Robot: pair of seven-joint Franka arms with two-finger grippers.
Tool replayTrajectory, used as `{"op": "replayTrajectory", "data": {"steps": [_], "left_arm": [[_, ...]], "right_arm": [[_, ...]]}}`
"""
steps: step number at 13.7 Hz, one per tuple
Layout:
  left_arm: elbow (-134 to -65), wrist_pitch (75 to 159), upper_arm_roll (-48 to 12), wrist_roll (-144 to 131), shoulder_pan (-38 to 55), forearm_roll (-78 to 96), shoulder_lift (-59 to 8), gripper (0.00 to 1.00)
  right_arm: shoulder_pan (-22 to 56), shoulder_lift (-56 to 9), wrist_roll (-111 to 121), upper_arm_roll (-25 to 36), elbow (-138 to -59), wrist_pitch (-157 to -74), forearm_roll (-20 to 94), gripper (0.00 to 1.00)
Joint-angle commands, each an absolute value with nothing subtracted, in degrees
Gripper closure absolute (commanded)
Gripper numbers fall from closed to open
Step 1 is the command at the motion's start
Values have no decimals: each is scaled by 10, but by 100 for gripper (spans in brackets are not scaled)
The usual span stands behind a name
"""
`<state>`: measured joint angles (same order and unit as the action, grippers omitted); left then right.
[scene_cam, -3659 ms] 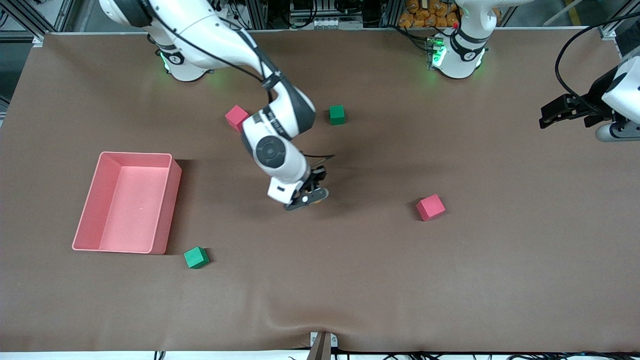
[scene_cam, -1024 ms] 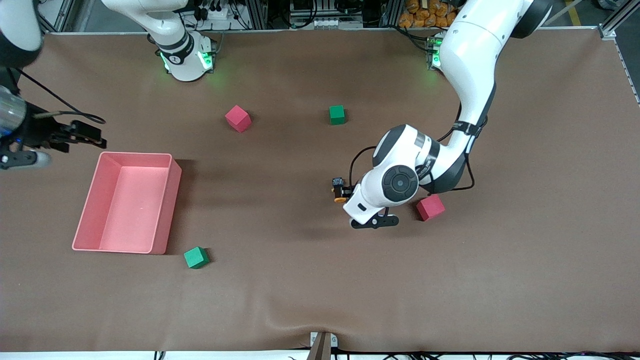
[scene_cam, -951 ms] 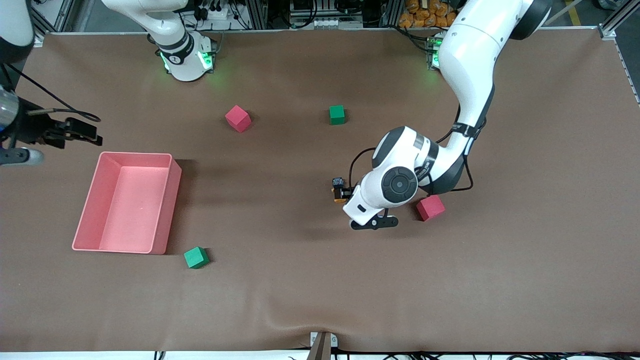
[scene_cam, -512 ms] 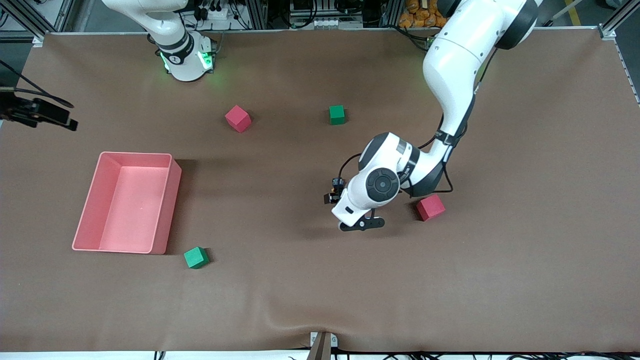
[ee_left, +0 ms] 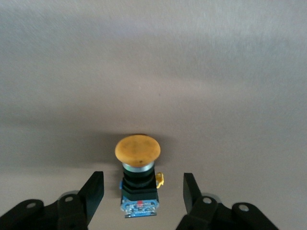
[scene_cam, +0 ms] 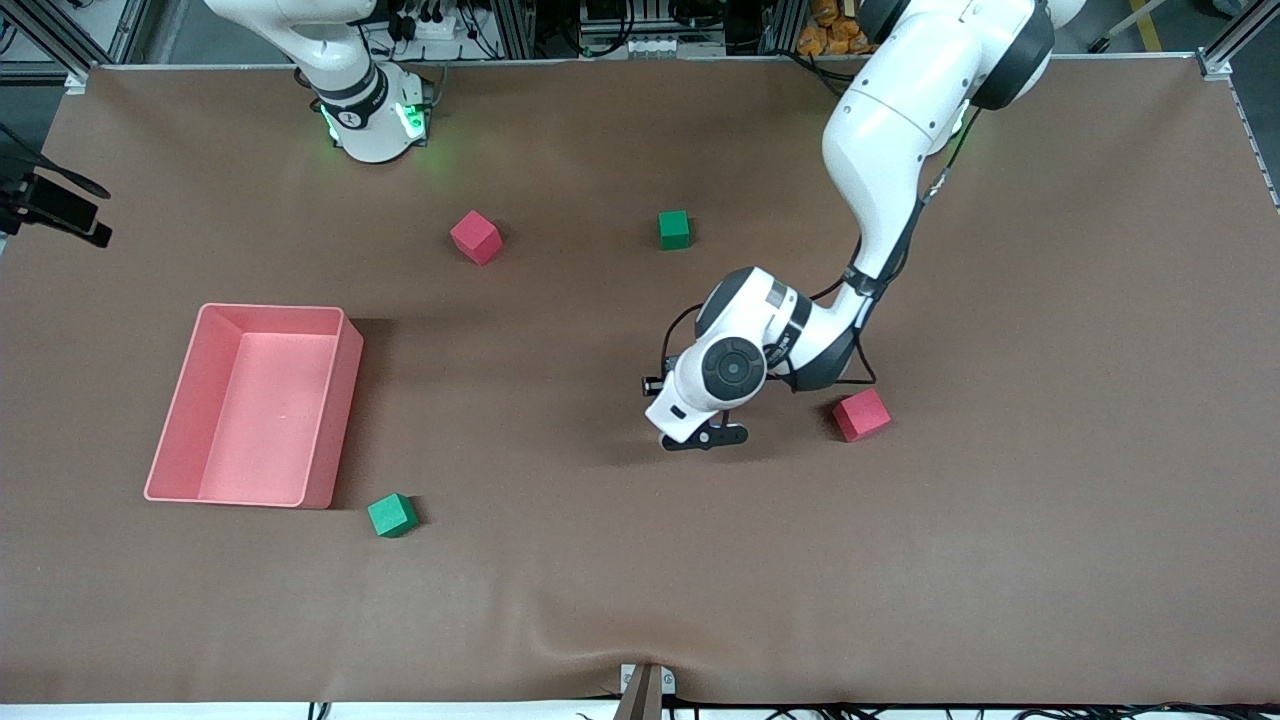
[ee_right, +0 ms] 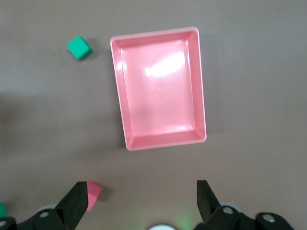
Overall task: Place and upright button with both arms
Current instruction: 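Lift the button with the left gripper and rotate it upright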
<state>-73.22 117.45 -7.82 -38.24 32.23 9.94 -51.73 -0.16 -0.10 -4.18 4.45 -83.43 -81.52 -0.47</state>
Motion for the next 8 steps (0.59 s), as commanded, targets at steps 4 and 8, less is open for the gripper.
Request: {"op": "replayTrajectory", "data": {"steps": [4, 8], "left_arm": [[-725, 1169, -71, -388, 339, 105, -532, 33], [-725, 1169, -71, -388, 345, 102, -537, 37]], "right_arm": [[19, -1, -51, 32, -834, -833, -19, 0], [15, -11, -24, 36, -827, -830, -12, 0]]}}
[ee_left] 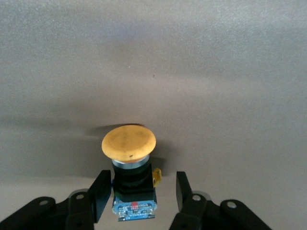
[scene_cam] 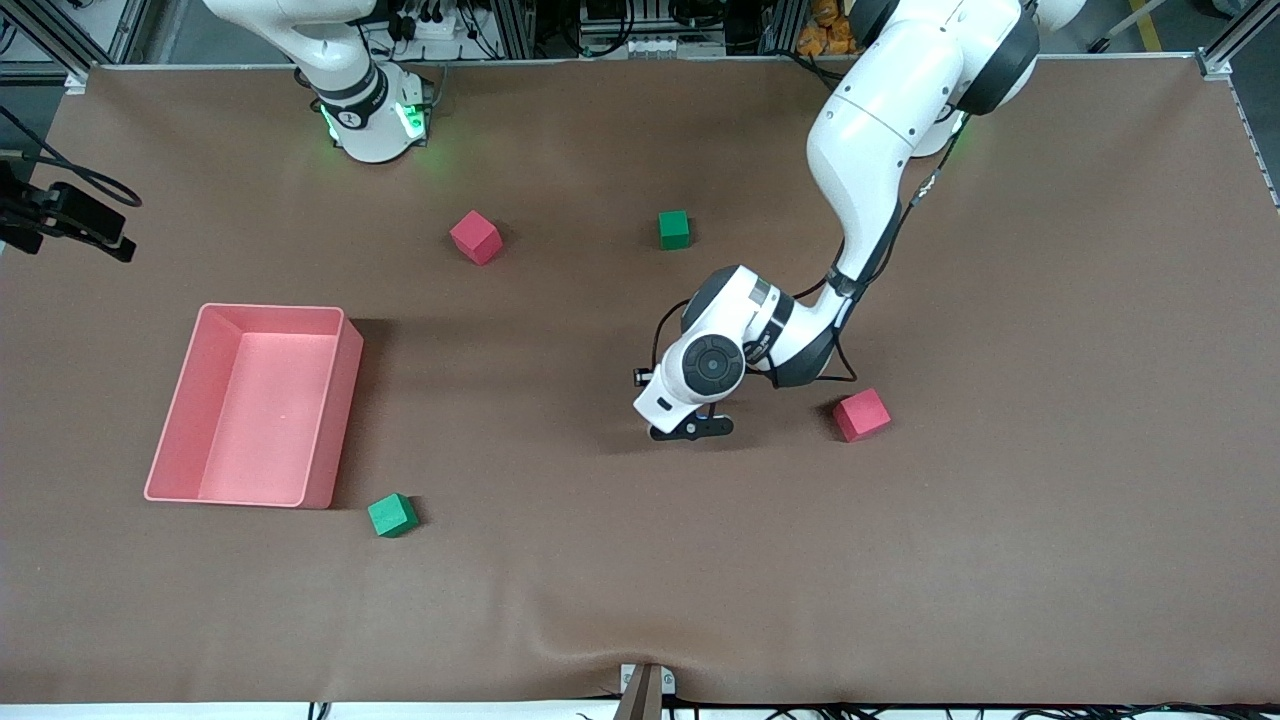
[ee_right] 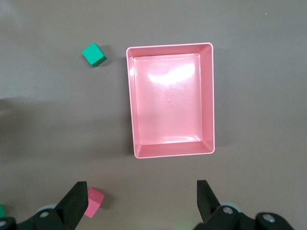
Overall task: Place and upright button with both arms
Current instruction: 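Lift the button with the left gripper and rotate it upright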
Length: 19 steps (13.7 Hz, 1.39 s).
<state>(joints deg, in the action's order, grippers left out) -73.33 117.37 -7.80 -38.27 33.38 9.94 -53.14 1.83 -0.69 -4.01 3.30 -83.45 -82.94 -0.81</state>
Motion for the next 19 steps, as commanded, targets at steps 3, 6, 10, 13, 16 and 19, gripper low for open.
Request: {"op": "replayTrajectory", "data": {"steps": [3, 6, 10, 13, 16, 19], "left_arm": [[-726, 1165, -70, -389, 345, 101, -536, 40], [-726, 1136, -70, -390, 345, 100, -534, 50], [-727, 1129, -70, -394, 345, 101, -534, 80], [-726, 1115, -69, -435, 347, 101, -518, 100], [-723, 1117, -68, -494, 356, 88, -498, 100], [-722, 1123, -50, -614, 392, 7, -466, 100]], "right_arm": [[11, -12, -25, 37, -832, -851, -4, 0], [-48, -11, -23, 41, -834, -845, 68, 0], [-48, -10, -14, 38, -836, -844, 57, 0], [-19, -11, -20, 31, -838, -846, 20, 0], [-19, -11, -21, 31, -838, -846, 20, 0], [-19, -11, -22, 31, -838, -847, 20, 0]]}}
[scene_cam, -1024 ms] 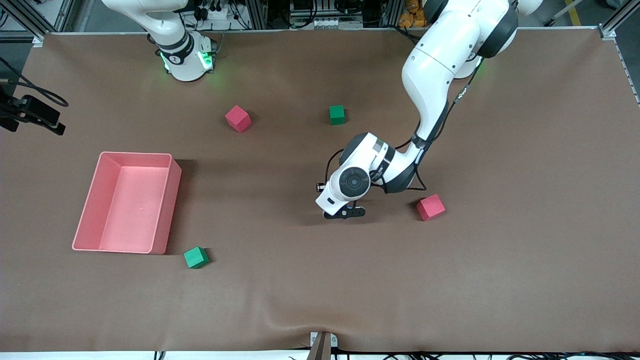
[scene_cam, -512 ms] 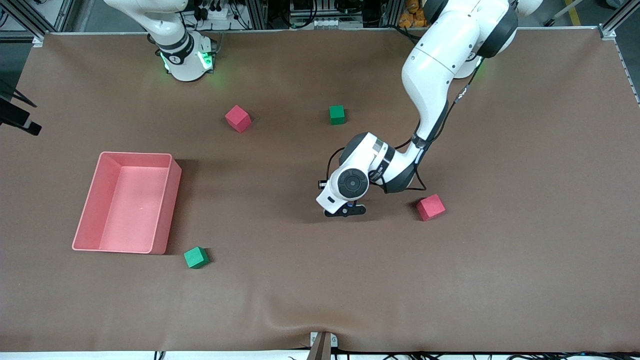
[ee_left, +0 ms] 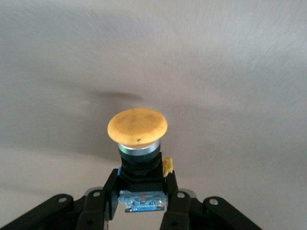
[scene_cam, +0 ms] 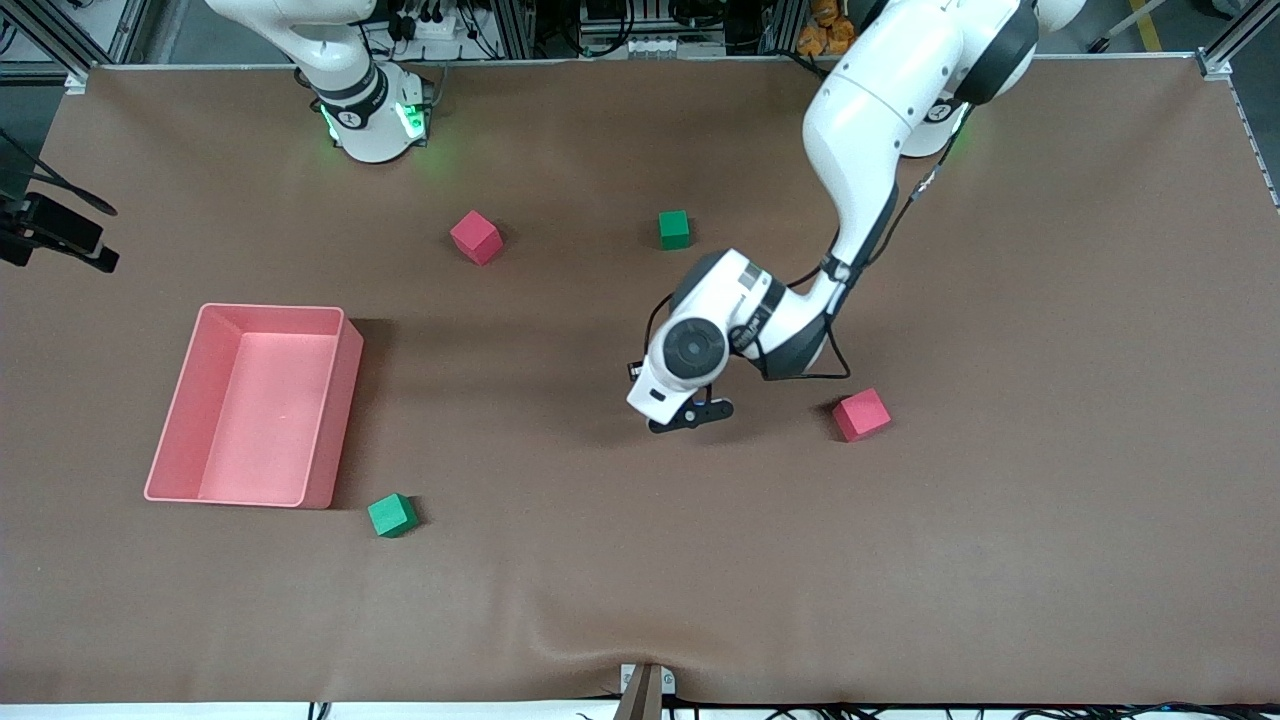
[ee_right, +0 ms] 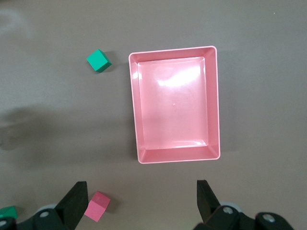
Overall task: Place and upright button with both arms
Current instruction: 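Lift the button with the left gripper and rotate it upright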
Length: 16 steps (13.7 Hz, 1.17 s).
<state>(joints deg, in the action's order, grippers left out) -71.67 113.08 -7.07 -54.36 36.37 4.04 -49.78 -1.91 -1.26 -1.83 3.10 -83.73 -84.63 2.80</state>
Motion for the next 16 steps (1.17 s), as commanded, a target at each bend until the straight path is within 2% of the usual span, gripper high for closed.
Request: {"op": "replayTrajectory", "data": {"steps": [1, 3, 7, 16], "left_arm": [[-720, 1129, -50, -633, 395, 5, -462, 100], [-719, 1157, -36, -713, 418, -26, -443, 100], [-720, 1157, -23, -845, 461, -169, -435, 100], [-724, 1175, -17, -1104, 552, -466, -511, 100]], "right_arm": [[-20, -11, -22, 31, -838, -847, 20, 0], [-20, -11, -22, 31, -839, -846, 20, 0], [-18, -9, -22, 31, -846, -847, 20, 0], [-14, -9, -22, 31, -846, -853, 20, 0]]}}
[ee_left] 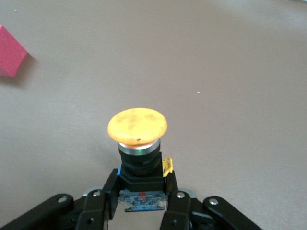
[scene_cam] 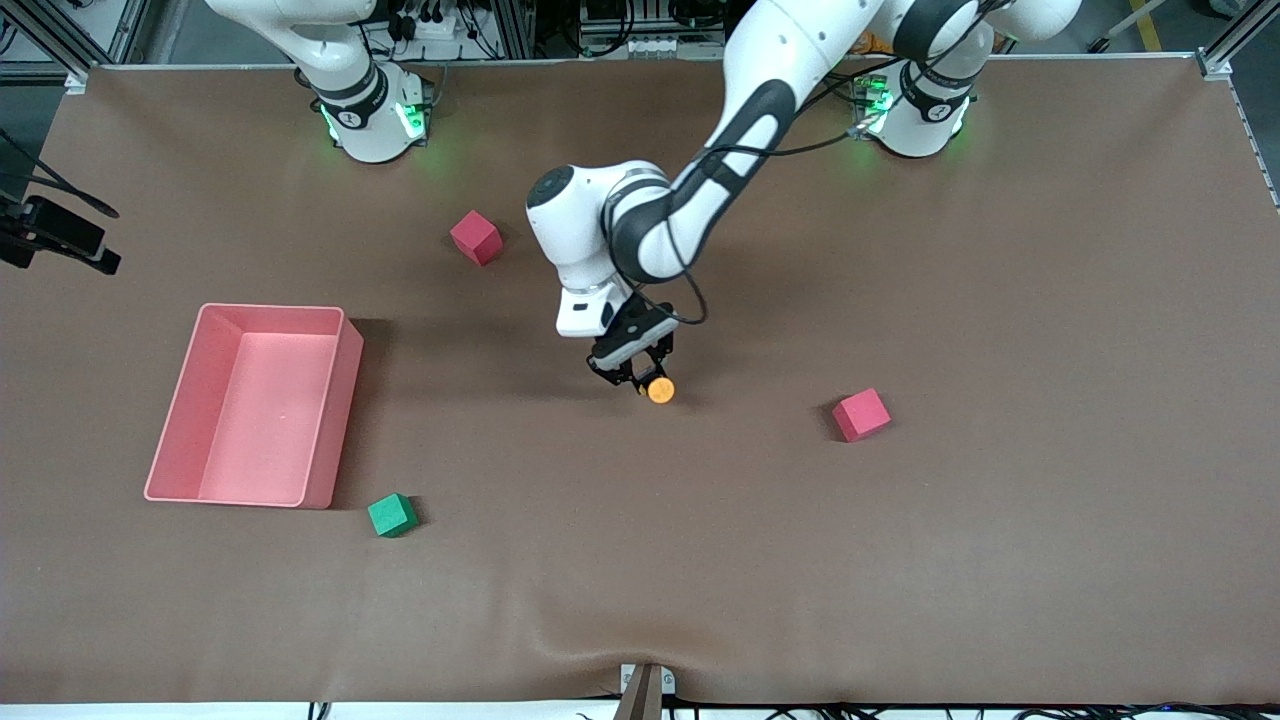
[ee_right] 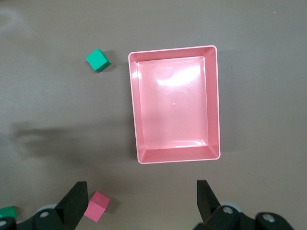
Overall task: Place and upright button with both arms
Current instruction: 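Lower the button upright onto the table and open the left gripper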
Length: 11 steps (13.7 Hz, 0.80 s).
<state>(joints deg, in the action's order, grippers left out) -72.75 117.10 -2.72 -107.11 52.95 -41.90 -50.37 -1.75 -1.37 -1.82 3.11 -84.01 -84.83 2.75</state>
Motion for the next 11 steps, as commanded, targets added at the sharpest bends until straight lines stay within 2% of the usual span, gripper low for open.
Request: {"op": "replayTrajectory", "data": {"steps": [1, 6, 11], "left_arm": [[-726, 1174, -14, -1107, 562, -483, -518, 100], [-725, 1174, -6, -1270, 594, -660, -561, 100], [-723, 1174, -4, -1323, 614, -743, -605, 100]], "right_arm": [[-14, -9, -22, 31, -846, -853, 20, 0], [-14, -9, -22, 31, -846, -854, 19, 0], [-14, -9, -22, 31, -846, -859, 18, 0]]}}
